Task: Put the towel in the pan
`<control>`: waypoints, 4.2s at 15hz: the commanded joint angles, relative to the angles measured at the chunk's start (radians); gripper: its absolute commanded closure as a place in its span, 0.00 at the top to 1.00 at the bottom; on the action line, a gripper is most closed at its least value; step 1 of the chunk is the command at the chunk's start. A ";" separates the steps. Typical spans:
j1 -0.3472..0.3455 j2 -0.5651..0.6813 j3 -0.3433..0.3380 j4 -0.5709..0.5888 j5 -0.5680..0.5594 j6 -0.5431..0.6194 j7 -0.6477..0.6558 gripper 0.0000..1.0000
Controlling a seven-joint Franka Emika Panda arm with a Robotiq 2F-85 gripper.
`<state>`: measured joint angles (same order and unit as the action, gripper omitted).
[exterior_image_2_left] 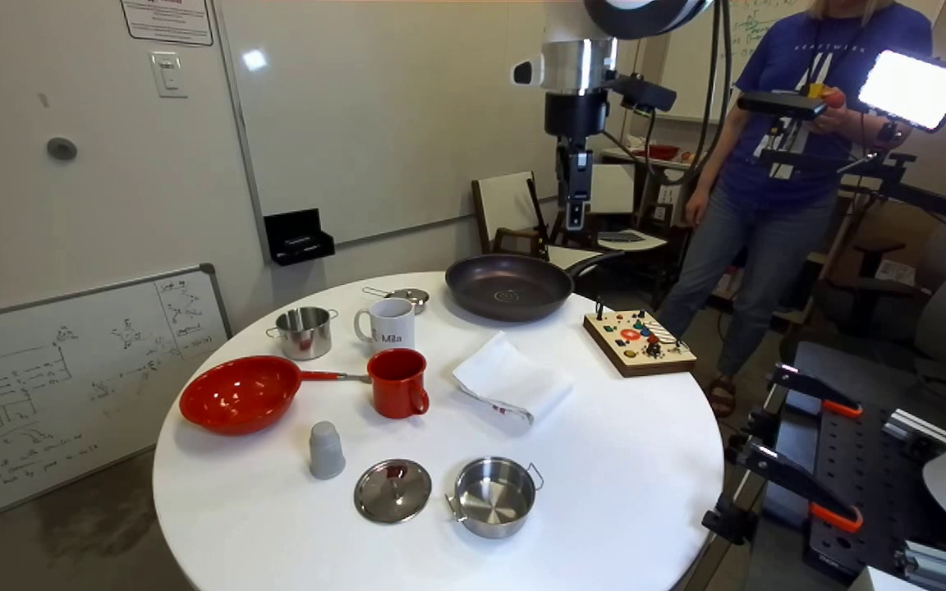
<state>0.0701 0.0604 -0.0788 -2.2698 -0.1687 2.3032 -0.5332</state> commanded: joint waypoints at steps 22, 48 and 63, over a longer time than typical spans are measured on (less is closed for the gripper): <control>-0.089 0.223 0.068 0.038 -0.092 0.306 0.083 1.00; -0.286 0.609 0.258 0.176 -0.037 0.461 -0.302 1.00; -0.195 0.736 0.168 0.323 -0.111 0.364 -0.324 1.00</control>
<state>-0.1229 0.7580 0.0851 -1.9989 -0.2676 2.6947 -0.8282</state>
